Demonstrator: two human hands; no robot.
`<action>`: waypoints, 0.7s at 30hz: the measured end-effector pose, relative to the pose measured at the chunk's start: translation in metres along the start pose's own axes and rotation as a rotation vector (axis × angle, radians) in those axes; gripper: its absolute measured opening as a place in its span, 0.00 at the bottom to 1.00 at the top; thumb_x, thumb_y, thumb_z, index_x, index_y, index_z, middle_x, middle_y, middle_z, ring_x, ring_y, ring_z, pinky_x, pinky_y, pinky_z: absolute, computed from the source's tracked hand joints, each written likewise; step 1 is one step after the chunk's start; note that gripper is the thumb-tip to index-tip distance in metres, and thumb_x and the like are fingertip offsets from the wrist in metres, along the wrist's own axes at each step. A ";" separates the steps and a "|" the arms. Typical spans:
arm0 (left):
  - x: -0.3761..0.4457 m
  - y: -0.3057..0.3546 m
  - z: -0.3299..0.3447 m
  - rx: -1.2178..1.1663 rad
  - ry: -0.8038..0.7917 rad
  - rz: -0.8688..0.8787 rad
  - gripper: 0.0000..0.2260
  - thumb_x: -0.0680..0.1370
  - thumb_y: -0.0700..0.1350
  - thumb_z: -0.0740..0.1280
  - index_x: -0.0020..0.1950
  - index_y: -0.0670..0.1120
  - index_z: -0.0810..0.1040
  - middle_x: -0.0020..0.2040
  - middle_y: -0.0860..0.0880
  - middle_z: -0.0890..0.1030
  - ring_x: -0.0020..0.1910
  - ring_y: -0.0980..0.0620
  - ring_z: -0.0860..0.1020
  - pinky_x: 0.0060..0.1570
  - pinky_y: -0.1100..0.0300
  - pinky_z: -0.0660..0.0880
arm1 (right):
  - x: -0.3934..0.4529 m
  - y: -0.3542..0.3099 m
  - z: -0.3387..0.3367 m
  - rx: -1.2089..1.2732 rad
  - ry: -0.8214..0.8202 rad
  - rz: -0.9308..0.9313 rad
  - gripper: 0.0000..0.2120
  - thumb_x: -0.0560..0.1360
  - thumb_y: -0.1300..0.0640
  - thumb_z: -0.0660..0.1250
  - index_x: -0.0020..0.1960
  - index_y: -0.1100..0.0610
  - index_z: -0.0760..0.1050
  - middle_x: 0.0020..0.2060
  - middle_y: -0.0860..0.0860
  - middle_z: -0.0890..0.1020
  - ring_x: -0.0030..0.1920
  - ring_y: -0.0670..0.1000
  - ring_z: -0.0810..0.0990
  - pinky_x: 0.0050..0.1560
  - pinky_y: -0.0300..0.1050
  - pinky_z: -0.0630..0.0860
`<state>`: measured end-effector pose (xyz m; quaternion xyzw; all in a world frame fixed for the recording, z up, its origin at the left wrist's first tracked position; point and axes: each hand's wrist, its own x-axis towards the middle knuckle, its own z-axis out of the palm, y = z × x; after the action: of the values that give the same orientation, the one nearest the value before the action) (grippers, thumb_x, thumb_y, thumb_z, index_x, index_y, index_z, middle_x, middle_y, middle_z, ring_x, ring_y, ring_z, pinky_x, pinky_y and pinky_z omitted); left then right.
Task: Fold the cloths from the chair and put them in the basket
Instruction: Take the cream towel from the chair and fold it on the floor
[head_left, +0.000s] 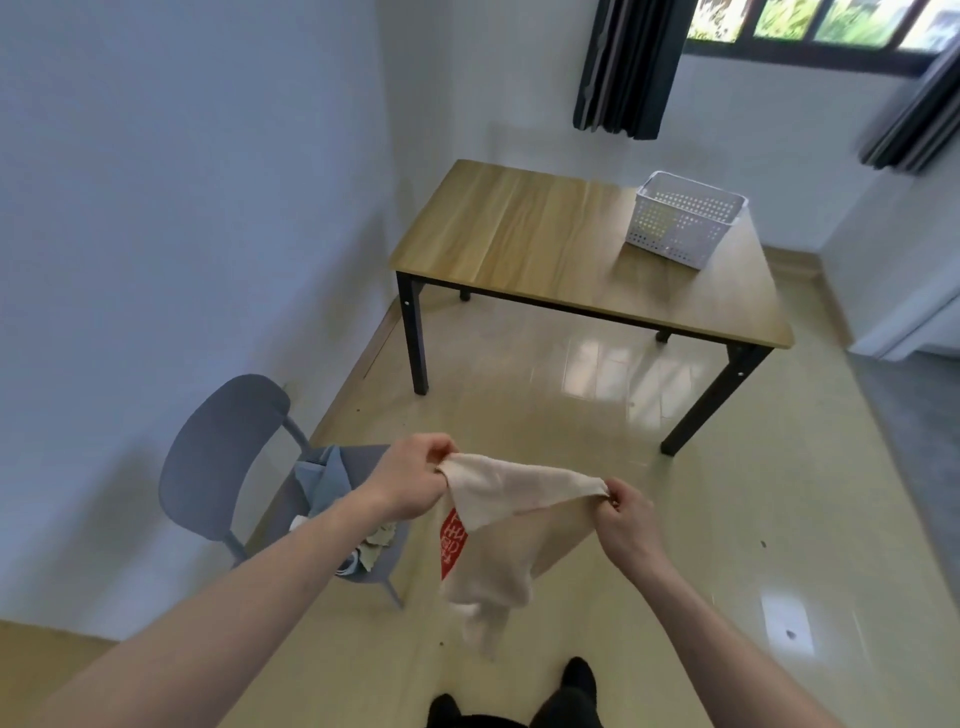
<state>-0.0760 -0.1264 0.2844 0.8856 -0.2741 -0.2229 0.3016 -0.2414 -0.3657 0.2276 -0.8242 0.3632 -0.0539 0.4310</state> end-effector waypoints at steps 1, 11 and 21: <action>-0.002 0.008 -0.001 -0.056 -0.017 0.044 0.11 0.76 0.38 0.67 0.43 0.55 0.78 0.42 0.54 0.82 0.44 0.51 0.80 0.47 0.49 0.80 | -0.006 -0.001 0.000 -0.034 -0.032 0.006 0.05 0.72 0.63 0.64 0.39 0.58 0.76 0.33 0.54 0.80 0.37 0.57 0.77 0.34 0.47 0.69; 0.013 0.052 0.021 -0.200 -0.037 0.185 0.07 0.74 0.53 0.76 0.43 0.53 0.81 0.39 0.54 0.83 0.37 0.57 0.81 0.40 0.55 0.81 | -0.016 -0.030 0.000 -0.144 -0.120 -0.361 0.04 0.76 0.51 0.65 0.42 0.47 0.75 0.36 0.44 0.81 0.38 0.48 0.79 0.38 0.55 0.78; 0.006 -0.033 0.092 0.155 -0.288 -0.157 0.07 0.80 0.57 0.65 0.51 0.55 0.77 0.50 0.52 0.82 0.48 0.48 0.80 0.50 0.48 0.79 | 0.006 0.052 -0.026 0.122 -0.325 -0.010 0.11 0.78 0.67 0.56 0.45 0.54 0.71 0.39 0.51 0.79 0.39 0.51 0.78 0.41 0.58 0.81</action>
<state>-0.1114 -0.1461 0.1958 0.8836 -0.2609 -0.3487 0.1719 -0.2756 -0.4060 0.2034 -0.7961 0.2808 0.0557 0.5332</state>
